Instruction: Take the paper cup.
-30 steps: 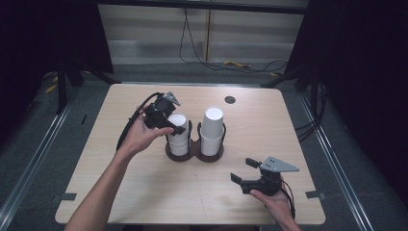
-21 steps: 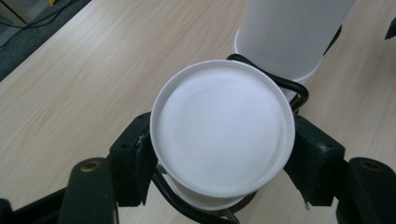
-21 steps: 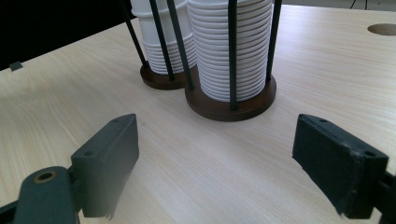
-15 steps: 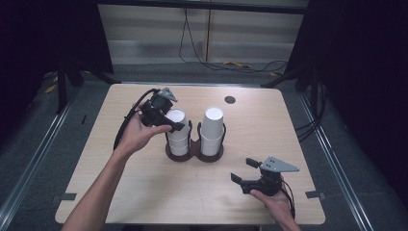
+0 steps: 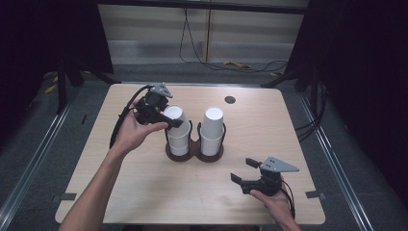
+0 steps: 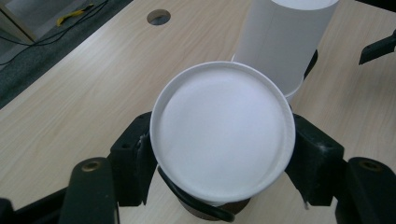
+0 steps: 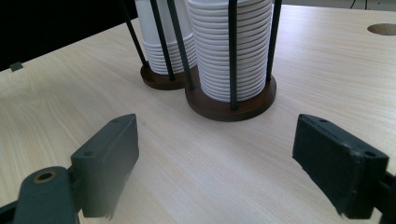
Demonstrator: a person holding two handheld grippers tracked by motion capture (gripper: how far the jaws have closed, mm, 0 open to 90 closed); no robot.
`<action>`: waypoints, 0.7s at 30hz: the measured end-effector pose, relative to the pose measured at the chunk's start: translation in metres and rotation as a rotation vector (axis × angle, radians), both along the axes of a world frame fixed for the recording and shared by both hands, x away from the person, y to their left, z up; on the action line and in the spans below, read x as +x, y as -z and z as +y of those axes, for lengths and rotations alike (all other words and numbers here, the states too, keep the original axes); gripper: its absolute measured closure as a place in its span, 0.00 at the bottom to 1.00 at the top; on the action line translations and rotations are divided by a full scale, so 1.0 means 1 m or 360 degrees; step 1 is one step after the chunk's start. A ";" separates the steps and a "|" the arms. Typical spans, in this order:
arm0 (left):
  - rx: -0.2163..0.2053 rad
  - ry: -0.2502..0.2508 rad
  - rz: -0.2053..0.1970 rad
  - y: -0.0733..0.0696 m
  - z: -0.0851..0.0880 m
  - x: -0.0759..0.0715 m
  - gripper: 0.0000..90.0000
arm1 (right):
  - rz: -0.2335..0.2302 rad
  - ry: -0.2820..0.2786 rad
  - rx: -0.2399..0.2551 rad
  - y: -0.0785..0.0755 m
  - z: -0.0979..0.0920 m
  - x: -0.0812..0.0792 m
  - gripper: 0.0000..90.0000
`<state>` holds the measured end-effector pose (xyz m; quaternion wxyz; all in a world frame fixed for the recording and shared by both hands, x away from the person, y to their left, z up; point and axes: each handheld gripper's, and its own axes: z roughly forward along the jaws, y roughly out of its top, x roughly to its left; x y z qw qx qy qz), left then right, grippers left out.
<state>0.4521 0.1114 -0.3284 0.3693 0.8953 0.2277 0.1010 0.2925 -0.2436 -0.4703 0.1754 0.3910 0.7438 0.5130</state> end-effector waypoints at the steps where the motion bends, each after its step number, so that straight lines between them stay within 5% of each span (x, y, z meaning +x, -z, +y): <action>1: -0.0004 0.0007 -0.0007 -0.001 0.000 0.000 0.37 | 0.0000 0.0003 0.0002 0.000 0.000 0.000 0.16; 21: -0.0116 0.0009 -0.0058 -0.012 0.009 -0.007 0.37 | 0.0006 -0.0008 -0.0003 0.000 0.001 0.000 0.16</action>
